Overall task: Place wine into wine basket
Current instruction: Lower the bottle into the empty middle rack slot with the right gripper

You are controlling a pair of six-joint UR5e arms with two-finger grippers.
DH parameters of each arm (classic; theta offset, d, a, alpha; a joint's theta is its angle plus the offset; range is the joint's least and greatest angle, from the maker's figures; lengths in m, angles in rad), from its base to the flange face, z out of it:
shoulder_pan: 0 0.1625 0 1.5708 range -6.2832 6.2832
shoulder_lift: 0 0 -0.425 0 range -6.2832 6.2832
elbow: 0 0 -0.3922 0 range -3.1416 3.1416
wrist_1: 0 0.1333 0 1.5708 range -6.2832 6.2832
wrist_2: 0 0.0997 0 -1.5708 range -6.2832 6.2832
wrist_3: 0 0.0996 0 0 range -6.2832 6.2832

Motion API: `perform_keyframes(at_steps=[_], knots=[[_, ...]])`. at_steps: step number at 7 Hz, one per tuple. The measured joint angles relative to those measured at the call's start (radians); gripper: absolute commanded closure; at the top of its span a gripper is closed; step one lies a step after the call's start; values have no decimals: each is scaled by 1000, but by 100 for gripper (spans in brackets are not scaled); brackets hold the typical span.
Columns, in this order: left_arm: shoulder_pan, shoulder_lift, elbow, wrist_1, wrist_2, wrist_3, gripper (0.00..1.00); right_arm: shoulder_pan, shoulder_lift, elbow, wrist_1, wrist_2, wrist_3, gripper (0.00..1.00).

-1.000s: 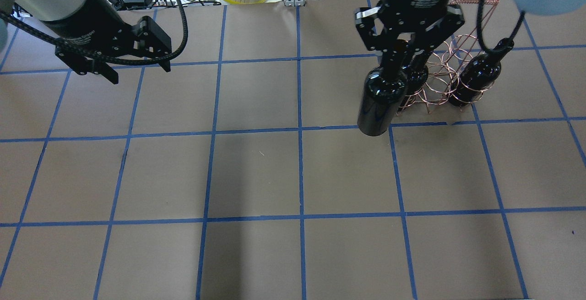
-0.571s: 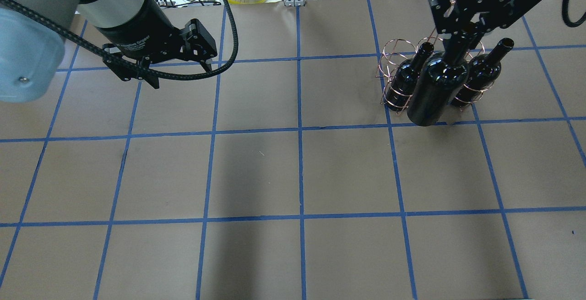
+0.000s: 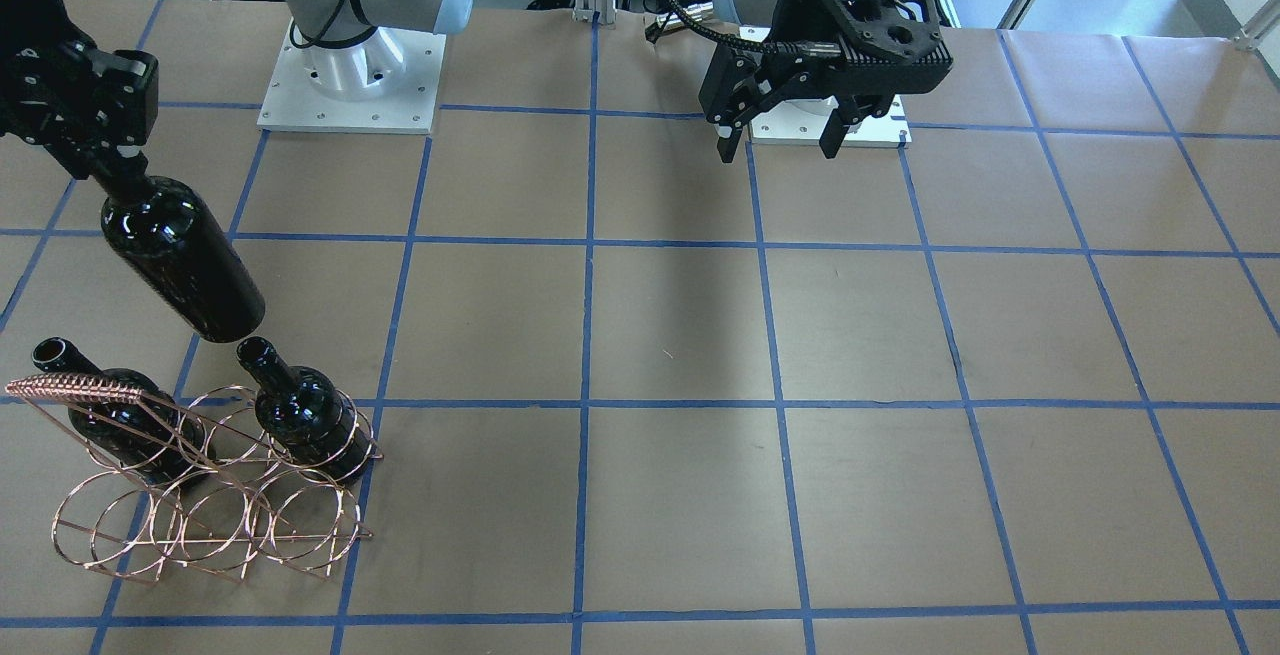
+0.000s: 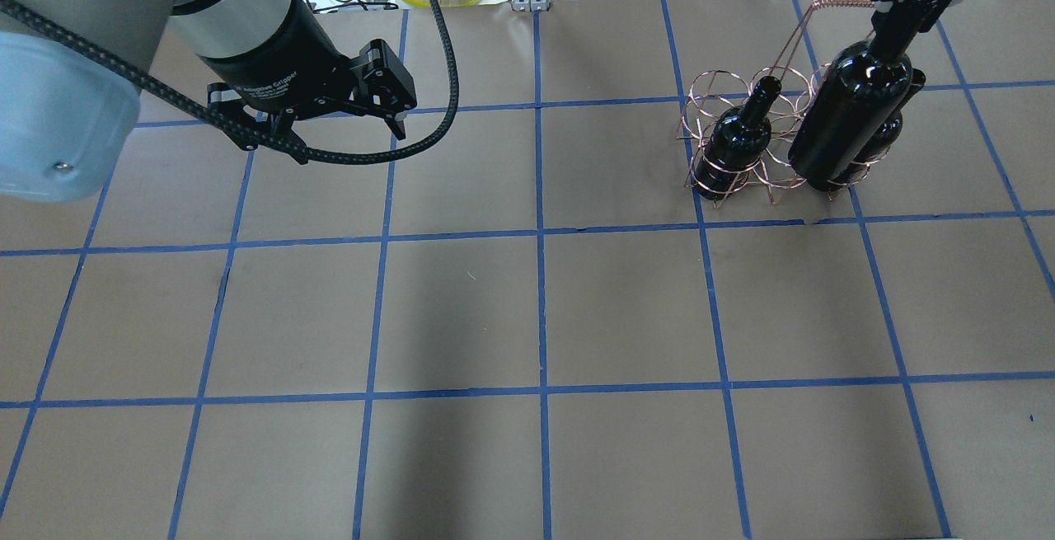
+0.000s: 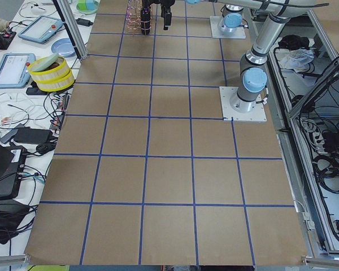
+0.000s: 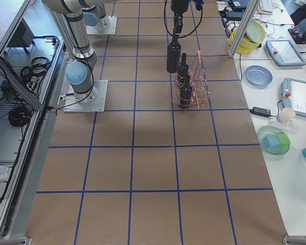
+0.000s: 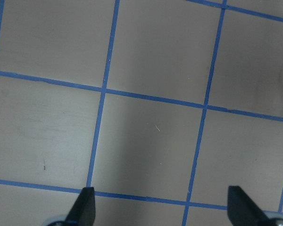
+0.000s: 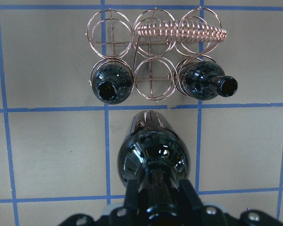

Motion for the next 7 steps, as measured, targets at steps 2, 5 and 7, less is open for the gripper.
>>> perform_keyframes(at_steps=[2, 5, 7], knots=[[-1, 3, -1, -4, -1, 4, 0, -9, 46, -16, -51, 2, -32, 100], [-2, 7, -18, -11, 0, 11, 0, -45, 110, -17, -123, 19, -102, 100], [-2, 5, -23, -12, 0, 12, 0, -49, 138, -10, -152, 40, -109, 100]])
